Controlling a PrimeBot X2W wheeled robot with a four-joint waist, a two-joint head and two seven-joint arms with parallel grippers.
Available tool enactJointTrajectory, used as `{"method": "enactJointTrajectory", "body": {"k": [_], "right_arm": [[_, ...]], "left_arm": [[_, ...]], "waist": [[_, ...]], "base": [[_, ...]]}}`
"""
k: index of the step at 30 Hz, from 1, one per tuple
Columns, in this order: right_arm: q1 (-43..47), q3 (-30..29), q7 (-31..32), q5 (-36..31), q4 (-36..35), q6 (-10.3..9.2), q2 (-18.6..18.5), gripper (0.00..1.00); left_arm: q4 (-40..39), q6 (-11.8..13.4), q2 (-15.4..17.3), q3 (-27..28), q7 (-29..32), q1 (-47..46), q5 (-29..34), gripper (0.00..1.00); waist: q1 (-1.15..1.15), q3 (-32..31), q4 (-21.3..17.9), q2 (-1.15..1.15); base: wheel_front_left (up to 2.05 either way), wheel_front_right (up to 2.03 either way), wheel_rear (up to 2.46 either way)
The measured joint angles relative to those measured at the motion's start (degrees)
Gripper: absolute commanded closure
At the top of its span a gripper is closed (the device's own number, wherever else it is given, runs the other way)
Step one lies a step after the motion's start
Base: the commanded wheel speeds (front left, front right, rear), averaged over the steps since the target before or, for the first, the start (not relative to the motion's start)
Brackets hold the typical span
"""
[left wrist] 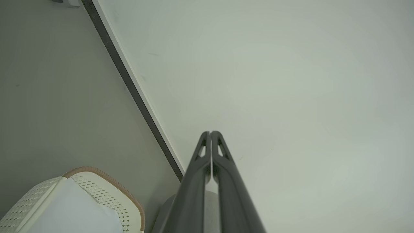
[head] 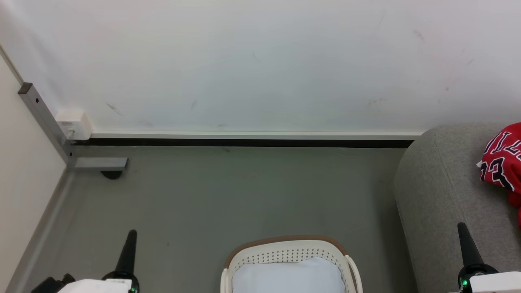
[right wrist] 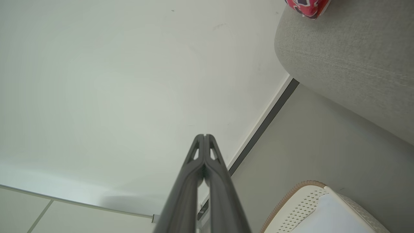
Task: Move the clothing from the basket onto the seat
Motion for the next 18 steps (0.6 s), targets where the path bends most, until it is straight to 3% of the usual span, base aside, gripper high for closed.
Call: {"method": "enactJointTrajectory", "body": {"k": [18], "right_arm": [[-0.81, -1.38, 2.19, 7.17, -0.24, 0.0, 0.35, 1.0]], "left_arm": [[-0.35, -0.08, 0.03, 0.66, 2.08, -0.68, -8.14, 1.0]], "waist": [[0.0, 0.44, 0.45, 0.0]], "base": [[0.0, 0.0, 0.0]]}}
